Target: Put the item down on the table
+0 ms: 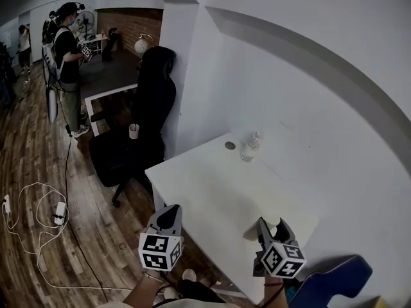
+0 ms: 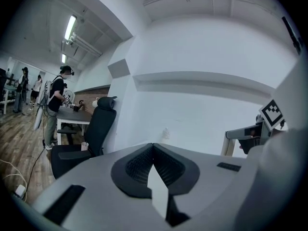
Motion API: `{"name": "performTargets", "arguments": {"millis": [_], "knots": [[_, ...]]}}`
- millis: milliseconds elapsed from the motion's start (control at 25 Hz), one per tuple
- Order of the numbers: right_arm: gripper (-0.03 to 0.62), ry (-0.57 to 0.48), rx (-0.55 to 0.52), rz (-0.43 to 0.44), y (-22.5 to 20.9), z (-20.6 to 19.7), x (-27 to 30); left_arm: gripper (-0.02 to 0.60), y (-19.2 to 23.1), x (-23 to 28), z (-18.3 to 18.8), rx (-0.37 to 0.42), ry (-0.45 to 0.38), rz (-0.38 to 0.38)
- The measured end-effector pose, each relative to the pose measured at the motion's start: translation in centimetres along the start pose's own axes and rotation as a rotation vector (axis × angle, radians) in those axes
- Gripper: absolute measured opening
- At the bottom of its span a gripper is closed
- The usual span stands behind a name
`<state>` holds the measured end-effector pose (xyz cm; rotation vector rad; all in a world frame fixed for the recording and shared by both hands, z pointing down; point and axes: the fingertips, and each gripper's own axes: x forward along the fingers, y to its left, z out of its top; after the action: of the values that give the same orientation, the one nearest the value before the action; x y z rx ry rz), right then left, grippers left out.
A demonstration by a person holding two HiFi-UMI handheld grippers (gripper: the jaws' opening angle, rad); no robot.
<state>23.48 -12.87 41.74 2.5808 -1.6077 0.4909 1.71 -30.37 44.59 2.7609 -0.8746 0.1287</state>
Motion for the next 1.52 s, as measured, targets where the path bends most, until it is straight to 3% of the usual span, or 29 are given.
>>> {"name": "performTargets", "arguments": {"millis": [440,1040,1520], "knots": [[0.293,0.025,0.001,0.038,-1.0,-0.2,2.9,0.017,-1.2,2.8,0.6,0.027,0.016,-0.025],[0.293,0.123,-0.041,0.106,-3.1,-3.2,5.9,0.017,-1.0,5.5,-2.0,0.062,0.112,-0.007],[0.293,0.234,-0.118,0.152,-4.0,-6.1,9.0,0.017,-0.4,7.1,-5.2,0.046,0.187,0.007]]}}
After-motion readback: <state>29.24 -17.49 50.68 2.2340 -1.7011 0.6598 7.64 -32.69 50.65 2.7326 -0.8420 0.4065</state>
